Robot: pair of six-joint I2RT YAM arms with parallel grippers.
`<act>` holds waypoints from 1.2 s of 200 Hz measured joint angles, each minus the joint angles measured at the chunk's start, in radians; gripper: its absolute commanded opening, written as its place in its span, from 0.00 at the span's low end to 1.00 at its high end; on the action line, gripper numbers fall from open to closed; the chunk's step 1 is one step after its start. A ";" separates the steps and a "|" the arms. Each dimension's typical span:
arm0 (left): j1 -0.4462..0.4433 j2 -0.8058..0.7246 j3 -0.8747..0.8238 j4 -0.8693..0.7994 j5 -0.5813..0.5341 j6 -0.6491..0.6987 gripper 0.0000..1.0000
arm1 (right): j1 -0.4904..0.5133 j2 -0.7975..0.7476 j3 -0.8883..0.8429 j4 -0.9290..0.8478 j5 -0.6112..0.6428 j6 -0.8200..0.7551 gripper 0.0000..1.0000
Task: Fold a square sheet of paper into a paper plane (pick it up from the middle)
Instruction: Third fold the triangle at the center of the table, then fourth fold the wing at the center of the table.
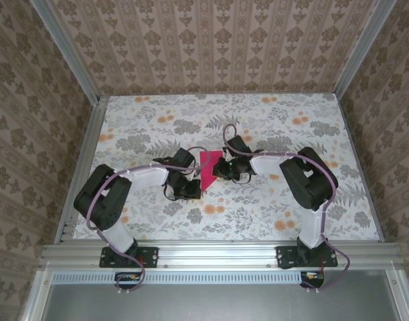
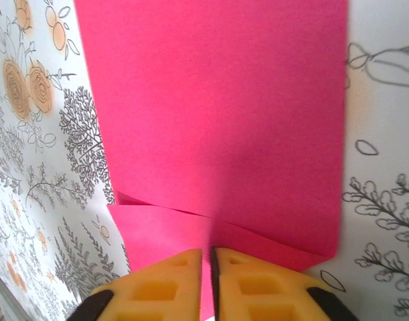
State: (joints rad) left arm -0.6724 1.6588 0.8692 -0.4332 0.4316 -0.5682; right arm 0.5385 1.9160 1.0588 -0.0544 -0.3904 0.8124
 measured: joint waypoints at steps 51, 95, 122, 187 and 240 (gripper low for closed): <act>0.046 -0.090 0.066 0.001 -0.051 -0.014 0.32 | -0.011 -0.200 -0.023 0.001 0.038 0.003 0.48; 0.057 -0.058 0.121 0.058 -0.066 -0.023 0.33 | -0.042 -0.256 -0.106 0.048 0.066 0.006 0.57; 0.057 -0.007 0.152 0.093 -0.067 -0.026 0.33 | -0.055 -0.232 -0.140 0.053 0.069 0.010 0.57; 0.064 0.068 0.159 0.108 -0.079 -0.026 0.26 | -0.057 -0.127 -0.145 0.101 0.029 0.025 0.53; 0.092 0.082 0.159 0.113 -0.089 -0.027 0.25 | -0.064 -0.088 -0.130 0.120 -0.018 0.029 0.51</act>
State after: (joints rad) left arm -0.5808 1.7409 1.0286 -0.3202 0.3424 -0.5953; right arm 0.4740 1.8282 0.9291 0.0654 -0.4080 0.8417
